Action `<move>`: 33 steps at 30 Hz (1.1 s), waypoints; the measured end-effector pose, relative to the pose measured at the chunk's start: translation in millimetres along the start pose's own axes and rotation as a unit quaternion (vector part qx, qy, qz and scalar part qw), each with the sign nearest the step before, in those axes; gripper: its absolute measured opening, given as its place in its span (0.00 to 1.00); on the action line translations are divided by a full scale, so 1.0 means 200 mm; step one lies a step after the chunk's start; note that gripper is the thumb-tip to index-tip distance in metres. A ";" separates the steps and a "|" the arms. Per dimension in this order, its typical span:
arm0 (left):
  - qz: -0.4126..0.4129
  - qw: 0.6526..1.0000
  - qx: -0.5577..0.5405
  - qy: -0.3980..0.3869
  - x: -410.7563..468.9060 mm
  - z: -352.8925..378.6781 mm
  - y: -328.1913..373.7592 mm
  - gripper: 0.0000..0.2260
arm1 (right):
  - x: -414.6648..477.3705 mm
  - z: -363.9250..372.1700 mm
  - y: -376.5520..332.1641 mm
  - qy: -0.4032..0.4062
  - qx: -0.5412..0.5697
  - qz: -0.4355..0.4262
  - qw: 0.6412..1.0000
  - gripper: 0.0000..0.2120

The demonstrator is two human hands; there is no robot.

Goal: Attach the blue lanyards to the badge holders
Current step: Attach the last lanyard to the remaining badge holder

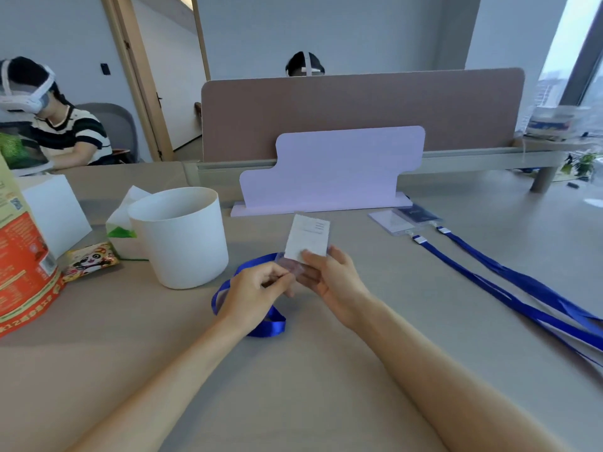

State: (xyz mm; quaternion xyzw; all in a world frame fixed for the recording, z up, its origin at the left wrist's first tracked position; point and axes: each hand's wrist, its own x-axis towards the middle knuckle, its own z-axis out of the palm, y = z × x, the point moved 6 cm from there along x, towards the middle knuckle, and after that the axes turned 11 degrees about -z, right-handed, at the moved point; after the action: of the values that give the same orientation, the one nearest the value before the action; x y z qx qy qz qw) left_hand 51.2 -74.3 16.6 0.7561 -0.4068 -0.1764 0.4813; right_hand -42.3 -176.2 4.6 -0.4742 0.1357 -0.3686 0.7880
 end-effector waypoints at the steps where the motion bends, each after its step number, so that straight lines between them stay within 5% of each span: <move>1: -0.003 1.000 -0.001 0.001 0.00 -0.01 -0.01 0.05 | -0.01 -0.01 -0.02 -0.017 -0.047 -0.006 0.999 0.17; 10: -0.017 0.996 0.026 -0.084 -0.01 0.09 0.13 0.14 | -0.12 -0.16 -0.27 0.076 -0.155 -0.101 0.980 0.10; 18: -0.062 0.992 -0.090 -0.056 0.14 0.26 0.36 0.10 | -0.11 -0.26 -0.40 0.097 -0.246 -0.063 0.962 0.09; 23: -0.067 0.991 -0.117 -0.008 0.29 0.36 0.40 0.08 | -0.06 -0.38 -0.37 0.113 -0.146 0.023 0.982 0.17; 25: -0.076 0.988 -0.131 0.009 0.36 0.38 0.39 0.08 | -0.03 -0.43 -0.36 0.110 -0.145 0.053 0.982 0.13; 30: -0.145 0.985 -0.097 -0.004 0.59 0.54 0.23 0.06 | 0.07 -0.64 -0.34 0.133 -0.096 0.045 0.985 0.10; 33: -0.164 0.986 -0.029 0.010 0.70 0.65 0.15 0.09 | 0.11 -0.69 -0.34 0.094 -0.205 0.019 0.974 0.10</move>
State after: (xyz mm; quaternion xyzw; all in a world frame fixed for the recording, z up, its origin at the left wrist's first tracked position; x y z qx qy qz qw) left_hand 36.8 -266.4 -2.2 0.8001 -0.2668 -0.2571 0.4717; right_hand -134.9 -300.5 -4.8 -0.5862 0.2909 -0.3605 0.6646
